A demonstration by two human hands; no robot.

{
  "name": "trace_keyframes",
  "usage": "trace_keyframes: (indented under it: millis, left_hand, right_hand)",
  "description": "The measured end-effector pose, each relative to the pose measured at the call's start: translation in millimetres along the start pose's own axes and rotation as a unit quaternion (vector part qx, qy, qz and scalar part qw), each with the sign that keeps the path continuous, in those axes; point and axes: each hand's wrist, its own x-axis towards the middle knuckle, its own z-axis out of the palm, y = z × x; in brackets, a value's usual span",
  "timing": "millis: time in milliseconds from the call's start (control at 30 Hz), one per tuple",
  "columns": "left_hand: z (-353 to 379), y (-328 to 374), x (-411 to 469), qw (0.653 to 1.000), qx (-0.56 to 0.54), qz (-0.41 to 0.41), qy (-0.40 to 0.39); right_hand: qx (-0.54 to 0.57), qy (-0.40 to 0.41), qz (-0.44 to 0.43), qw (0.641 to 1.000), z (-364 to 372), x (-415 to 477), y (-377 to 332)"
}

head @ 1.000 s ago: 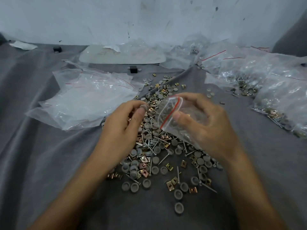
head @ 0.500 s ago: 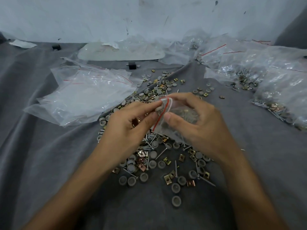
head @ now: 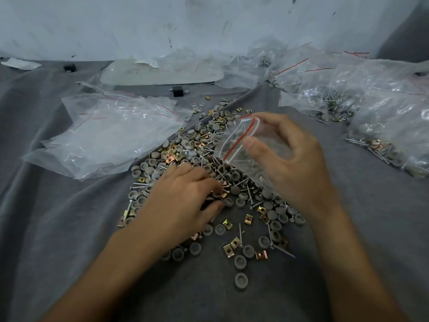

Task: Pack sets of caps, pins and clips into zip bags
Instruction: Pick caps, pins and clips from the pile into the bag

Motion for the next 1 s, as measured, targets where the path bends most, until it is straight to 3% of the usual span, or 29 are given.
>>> trace_keyframes:
  millis: [300,533,800,1000]
  left_hand:
    - [1.2,-1.1,0.7,0.997,0.057,-0.012,0.047]
    - [-7.6,-13.7,2.6,0.973,-0.121,-0.139,0.138]
    - [-5.7,-2.4,6.0,0.955,-0.246,-0.099,0.132]
    - [-0.5,-2.8,7.9,0.901,-0.359,-0.169,0.178]
  right_hand:
    - [-0.047,-0.046,0.006,0.998,4.4,-5.8,-2.7]
    - [-0.053,-0.073,0.013,0.996,0.8,-7.2,-3.7]
    - [-0.081,-0.120,0.000,0.989,9.5,-10.4,-6.0]
    - [-0.059,-0.117,-0.006,0.991,9.3,-10.4,-6.5]
